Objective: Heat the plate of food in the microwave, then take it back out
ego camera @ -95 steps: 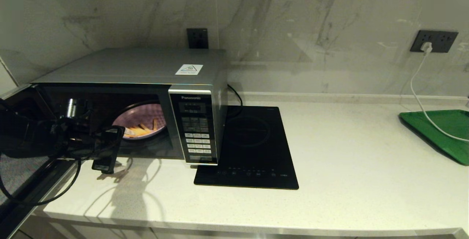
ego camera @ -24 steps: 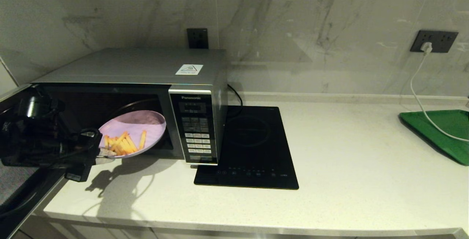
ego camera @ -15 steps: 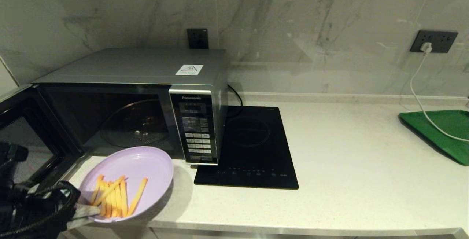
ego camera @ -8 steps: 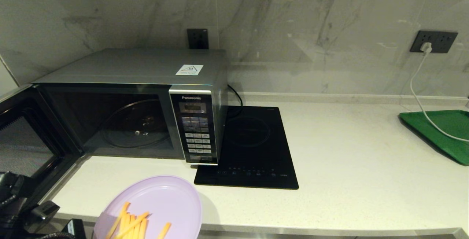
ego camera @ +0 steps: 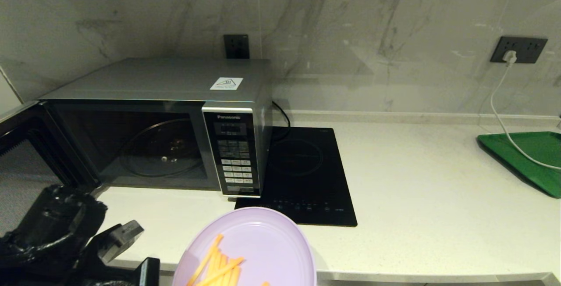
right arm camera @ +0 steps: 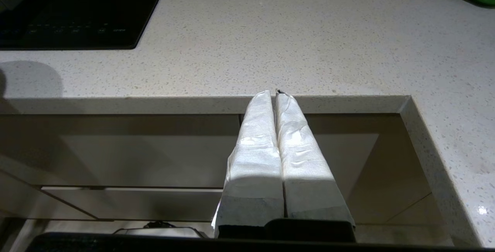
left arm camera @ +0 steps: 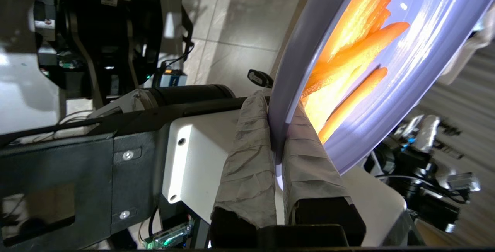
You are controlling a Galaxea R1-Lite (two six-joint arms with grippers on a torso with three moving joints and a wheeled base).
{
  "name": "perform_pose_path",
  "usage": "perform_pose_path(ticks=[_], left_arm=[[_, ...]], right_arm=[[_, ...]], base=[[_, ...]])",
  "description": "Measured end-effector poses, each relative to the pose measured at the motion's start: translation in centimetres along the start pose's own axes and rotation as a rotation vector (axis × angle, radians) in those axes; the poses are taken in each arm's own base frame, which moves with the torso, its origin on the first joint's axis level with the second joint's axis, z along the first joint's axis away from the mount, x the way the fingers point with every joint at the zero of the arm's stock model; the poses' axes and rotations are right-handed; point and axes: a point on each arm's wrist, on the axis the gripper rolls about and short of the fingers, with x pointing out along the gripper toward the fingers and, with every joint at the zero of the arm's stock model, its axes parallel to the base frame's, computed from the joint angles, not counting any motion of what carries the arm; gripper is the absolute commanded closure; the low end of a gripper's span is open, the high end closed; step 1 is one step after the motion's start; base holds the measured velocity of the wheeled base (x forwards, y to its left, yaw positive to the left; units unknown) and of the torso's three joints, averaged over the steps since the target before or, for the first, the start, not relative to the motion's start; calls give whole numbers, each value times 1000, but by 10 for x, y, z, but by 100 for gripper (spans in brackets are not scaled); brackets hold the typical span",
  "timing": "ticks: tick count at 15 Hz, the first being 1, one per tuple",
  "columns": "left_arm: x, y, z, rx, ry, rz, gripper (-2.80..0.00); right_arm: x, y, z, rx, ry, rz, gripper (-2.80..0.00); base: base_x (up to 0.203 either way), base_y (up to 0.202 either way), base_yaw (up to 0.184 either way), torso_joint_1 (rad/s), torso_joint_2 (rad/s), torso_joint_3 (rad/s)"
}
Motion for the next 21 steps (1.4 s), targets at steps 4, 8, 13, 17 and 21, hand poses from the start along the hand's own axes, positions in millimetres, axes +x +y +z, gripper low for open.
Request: perform_pose_path(ticks=[4,8,13,17,21], left_arm=[[36,-34,19,58,14,73,0],[78,-65,36,80,32,115,0],[113,-87,53,80,54,116,0],[130,-97,62,38,102,82,0],[137,-101,69,32,92,83,0]], right_arm=[[0,0,0,0,0,0,0],[0,0,0,0,0,0,0],[0,0,0,0,0,0,0],[0,0,0,0,0,0,0],[0,0,0,0,0,0,0]], base=[[0,0,0,0,0,0],[0,0,0,0,0,0],[0,0,0,0,0,0],[0,0,0,0,0,0],[0,0,0,0,0,0]])
